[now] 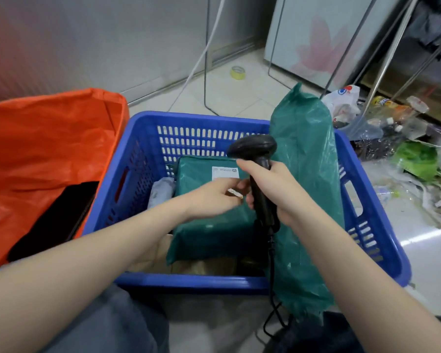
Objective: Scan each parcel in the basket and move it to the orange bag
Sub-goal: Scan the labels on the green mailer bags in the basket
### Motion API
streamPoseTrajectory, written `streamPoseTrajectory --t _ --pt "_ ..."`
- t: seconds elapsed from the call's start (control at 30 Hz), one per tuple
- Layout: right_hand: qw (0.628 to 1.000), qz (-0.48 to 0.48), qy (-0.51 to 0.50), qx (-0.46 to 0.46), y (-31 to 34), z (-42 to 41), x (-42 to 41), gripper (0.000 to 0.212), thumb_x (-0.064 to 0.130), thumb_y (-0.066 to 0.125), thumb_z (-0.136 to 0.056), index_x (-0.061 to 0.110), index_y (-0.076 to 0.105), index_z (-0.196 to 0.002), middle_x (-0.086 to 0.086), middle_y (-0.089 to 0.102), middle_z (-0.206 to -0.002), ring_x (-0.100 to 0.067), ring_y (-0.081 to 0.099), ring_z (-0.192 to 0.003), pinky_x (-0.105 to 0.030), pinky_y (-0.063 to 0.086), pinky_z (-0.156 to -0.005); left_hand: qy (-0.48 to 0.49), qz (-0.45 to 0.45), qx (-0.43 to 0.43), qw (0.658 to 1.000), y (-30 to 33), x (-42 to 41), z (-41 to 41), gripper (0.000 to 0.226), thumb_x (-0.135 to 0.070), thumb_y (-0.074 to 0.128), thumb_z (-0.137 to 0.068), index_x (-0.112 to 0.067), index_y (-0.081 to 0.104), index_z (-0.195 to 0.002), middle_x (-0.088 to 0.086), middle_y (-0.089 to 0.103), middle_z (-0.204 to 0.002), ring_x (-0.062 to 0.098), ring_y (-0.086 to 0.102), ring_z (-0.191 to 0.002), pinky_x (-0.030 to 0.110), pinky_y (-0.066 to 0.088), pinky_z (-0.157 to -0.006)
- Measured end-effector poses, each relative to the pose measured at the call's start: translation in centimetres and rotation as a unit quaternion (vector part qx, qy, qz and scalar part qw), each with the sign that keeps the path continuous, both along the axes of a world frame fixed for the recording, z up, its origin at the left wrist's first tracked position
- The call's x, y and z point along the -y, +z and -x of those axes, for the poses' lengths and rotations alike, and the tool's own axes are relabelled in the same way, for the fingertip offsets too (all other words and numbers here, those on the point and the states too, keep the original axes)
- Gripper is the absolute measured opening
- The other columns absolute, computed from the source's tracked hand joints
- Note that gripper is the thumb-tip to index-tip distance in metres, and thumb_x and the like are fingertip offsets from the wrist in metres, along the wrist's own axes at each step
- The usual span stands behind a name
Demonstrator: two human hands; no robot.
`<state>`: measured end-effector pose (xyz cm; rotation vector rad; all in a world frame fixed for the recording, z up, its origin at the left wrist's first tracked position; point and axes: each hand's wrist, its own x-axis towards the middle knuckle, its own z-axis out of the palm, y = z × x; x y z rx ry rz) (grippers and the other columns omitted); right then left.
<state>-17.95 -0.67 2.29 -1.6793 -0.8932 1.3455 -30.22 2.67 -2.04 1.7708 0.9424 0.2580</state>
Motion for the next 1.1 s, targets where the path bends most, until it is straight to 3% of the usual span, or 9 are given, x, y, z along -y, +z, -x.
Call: streamPoseTrajectory --t 0.13,0.27,0.4,0.7,1.1 --pt "0.997 0.070 0.002 0.012 -2.8 0.5 -0.8 0.019 0.023 0.061 -0.090 0.006 0.057 -0.084 -0.009 0.054 -0.062 -0.015 0.044 -0.037 -0.020 0.039 -0.040 0.067 -0.155 -0.135 0.976 -0.7 -3.5 3.5 0.031 -0.008 0.053 -0.089 -0.015 0.063 -0.117 0.002 0.065 -0.118 0.015 0.059 -0.110 0.028 0.043 -0.100" --pt "0.996 0.087 0.017 0.018 -3.9 0.9 -2.0 0.018 0.017 0.061 -0.089 0.004 0.054 -0.079 -0.011 0.055 -0.060 -0.014 0.044 -0.035 -0.020 0.039 -0.038 0.014 -0.249 -0.194 0.949 -1.5 -5.8 5.3 0.049 -0.017 0.058 -0.090 -0.016 0.047 -0.138 0.002 0.048 -0.141 0.018 0.043 -0.130 0.033 0.033 -0.110" --pt "0.993 0.109 0.021 0.031 -4.1 1.2 -2.8 0.021 0.020 0.060 -0.090 0.007 0.051 -0.077 -0.010 0.054 -0.062 -0.015 0.044 -0.040 -0.019 0.041 -0.039 -0.034 -0.306 -0.257 0.916 -2.6 -6.4 6.4 0.066 -0.033 0.058 -0.090 -0.022 0.028 -0.148 -0.002 0.033 -0.151 0.020 0.033 -0.135 0.040 0.034 -0.107" --pt "0.990 0.126 0.027 0.052 -3.5 -0.1 -2.1 0.025 0.027 0.062 -0.090 0.006 0.049 -0.083 -0.011 0.057 -0.058 -0.013 0.047 -0.035 -0.020 0.042 -0.040 -0.029 -0.301 -0.251 0.919 -2.6 -6.3 7.4 0.074 -0.039 0.060 -0.088 -0.024 0.022 -0.150 -0.005 0.029 -0.153 0.018 0.029 -0.138 0.047 0.031 -0.110" --pt "0.987 0.141 0.040 0.060 -3.5 0.0 -1.9 0.025 0.023 0.060 -0.091 0.006 0.045 -0.081 -0.012 0.055 -0.057 -0.015 0.050 -0.035 -0.020 0.043 -0.039 -0.030 -0.309 -0.242 0.919 -2.3 -6.1 7.4 0.082 -0.044 0.063 -0.085 -0.024 0.019 -0.151 -0.005 0.027 -0.155 0.017 0.027 -0.139 0.042 0.028 -0.110"
